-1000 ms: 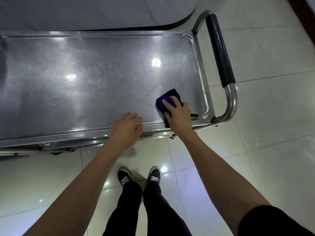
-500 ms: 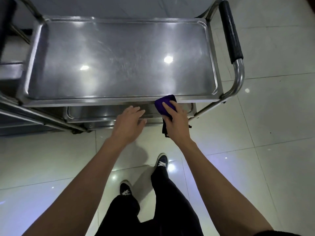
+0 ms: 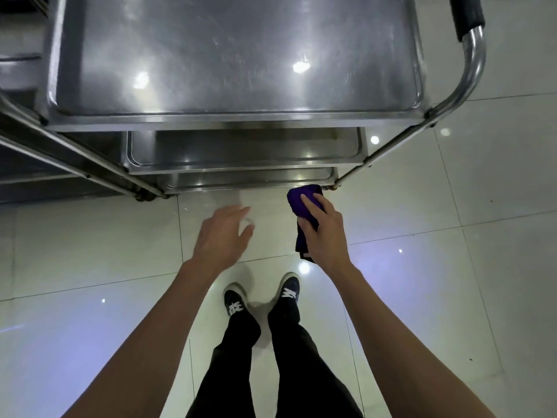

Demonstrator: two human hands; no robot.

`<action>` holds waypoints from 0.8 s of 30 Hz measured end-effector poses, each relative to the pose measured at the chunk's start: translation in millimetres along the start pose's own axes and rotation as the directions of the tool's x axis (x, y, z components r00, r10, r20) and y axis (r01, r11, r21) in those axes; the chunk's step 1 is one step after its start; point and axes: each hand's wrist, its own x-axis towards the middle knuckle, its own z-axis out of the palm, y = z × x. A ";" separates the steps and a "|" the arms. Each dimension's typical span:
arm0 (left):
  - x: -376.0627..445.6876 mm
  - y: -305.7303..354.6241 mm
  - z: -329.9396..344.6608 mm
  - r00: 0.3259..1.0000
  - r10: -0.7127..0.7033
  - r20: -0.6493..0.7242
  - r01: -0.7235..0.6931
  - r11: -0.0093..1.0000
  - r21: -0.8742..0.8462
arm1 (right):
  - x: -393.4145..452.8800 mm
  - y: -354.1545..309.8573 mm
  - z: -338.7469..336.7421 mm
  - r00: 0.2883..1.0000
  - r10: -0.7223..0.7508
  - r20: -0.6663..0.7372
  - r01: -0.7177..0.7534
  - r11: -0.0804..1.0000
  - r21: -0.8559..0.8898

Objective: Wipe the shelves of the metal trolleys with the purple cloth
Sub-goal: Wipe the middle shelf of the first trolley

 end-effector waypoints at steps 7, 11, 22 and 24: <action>24.3 -18.4 41.1 1.000 -0.010 0.006 0.010 0.999 0.038 | 31.1 47.4 21.9 0.999 0.046 0.020 -0.047 0.997 0.055; 56.0 -35.2 63.7 1.000 0.005 0.001 -0.005 1.000 0.027 | 58.1 70.4 43.5 0.998 0.065 0.008 -0.066 0.996 0.066; 199.9 -82.3 105.4 0.986 0.132 -0.102 -0.118 0.984 0.131 | 178.9 102.2 117.7 0.991 -0.072 -0.111 0.080 0.994 0.072; 223.0 -87.6 108.6 0.984 0.140 -0.113 -0.126 0.984 0.127 | 201.5 103.7 128.2 0.986 -0.110 -0.128 0.118 0.991 0.058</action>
